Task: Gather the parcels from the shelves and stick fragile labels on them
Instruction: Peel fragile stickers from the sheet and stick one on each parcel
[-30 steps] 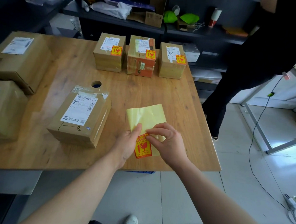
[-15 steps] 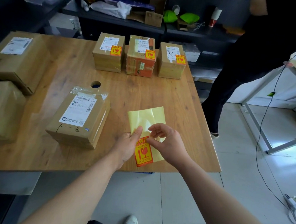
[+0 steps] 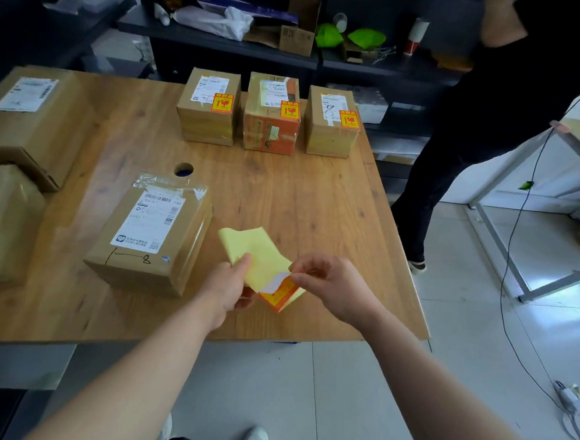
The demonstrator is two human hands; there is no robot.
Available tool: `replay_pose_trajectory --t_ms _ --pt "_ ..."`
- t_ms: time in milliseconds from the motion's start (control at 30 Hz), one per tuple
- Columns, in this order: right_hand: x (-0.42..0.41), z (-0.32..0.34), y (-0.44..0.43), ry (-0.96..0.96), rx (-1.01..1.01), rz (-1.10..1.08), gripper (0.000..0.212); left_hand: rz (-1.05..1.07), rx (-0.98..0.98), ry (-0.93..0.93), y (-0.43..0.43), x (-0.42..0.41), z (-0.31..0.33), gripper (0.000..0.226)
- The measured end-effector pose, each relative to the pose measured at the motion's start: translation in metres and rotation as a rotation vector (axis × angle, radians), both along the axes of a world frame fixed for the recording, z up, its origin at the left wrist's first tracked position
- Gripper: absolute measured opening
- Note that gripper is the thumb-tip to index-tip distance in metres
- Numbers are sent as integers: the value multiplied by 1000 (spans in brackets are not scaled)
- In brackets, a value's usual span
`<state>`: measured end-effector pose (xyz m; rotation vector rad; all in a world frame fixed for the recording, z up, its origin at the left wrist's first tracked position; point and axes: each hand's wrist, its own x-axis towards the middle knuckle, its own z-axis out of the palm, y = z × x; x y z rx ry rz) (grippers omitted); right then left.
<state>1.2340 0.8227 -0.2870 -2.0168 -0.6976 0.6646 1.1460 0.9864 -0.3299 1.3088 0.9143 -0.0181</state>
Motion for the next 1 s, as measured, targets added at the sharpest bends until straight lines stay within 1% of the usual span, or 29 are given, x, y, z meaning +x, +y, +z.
replay_pose_trajectory --t_ms 133,233,333,500,567,600,633,700,767,833,867,933,967,1000 --pt "5 7 -7 150 127 -95 7 53 111 27 5 3 0 35" --pt "7 12 -7 213 185 -127 8 80 133 21 7 9 3 35" --pt "12 19 -11 204 193 -143 11 93 163 17 12 13 5 33" --pt "24 28 -19 149 221 -174 8 139 193 38 20 16 4 29" --pt "30 34 -22 141 260 -194 7 137 254 66 23 15 2 29" --pt "34 38 -24 132 274 -207 7 116 316 69 25 14 1 28" --pt "37 41 -25 120 283 -213 7 82 420 64 26 13 1 26" --pt "42 45 -25 103 290 -215 9 36 704 10 25 14 6 16" --pt "45 46 -24 104 303 -225 10 50 918 -77 22 18 18 11" --pt "46 47 -24 119 324 -244 11 37 1060 -131 22 23 24 23" --pt "47 47 -24 130 337 -257 11 -6 1143 -128 24 25 24 32" --pt "48 47 -24 149 354 -281 10 -178 1295 -82 26 30 20 43" --pt "49 46 -24 153 353 -291 10 -295 1327 -53 25 33 15 46" --pt "50 45 -24 153 344 -300 10 -422 1316 -21 24 37 9 50"
